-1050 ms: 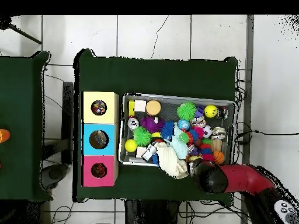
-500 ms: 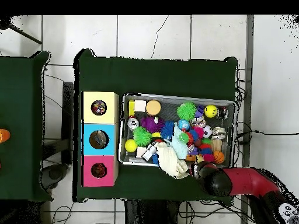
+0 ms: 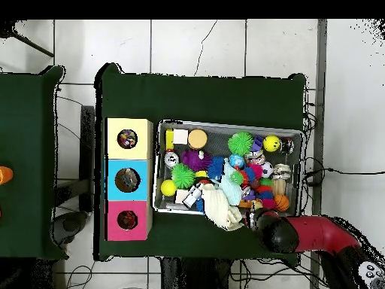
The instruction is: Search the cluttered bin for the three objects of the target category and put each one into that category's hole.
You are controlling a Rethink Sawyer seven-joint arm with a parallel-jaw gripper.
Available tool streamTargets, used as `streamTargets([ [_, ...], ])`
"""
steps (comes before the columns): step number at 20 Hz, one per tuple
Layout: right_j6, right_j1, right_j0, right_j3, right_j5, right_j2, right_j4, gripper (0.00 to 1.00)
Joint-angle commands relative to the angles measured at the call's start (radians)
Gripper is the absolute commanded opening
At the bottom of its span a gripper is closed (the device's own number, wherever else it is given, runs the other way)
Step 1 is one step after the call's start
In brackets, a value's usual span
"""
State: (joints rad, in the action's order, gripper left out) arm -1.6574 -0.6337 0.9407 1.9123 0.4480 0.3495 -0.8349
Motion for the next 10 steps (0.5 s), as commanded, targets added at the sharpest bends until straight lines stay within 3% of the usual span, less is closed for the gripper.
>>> streamTargets([
  [1, 0.125, 0.068, 0.014, -0.025, -0.015, 0.052, -0.084, 1.00],
  [3, 0.112, 0.069, 0.018, -0.023, -0.026, 0.052, -0.081, 1.00],
  [4, 0.114, 0.069, 0.020, -0.022, -0.028, 0.054, -0.081, 0.00],
  [10, 0.103, 0.069, 0.014, -0.035, -0.034, 0.054, -0.078, 0.00],
])
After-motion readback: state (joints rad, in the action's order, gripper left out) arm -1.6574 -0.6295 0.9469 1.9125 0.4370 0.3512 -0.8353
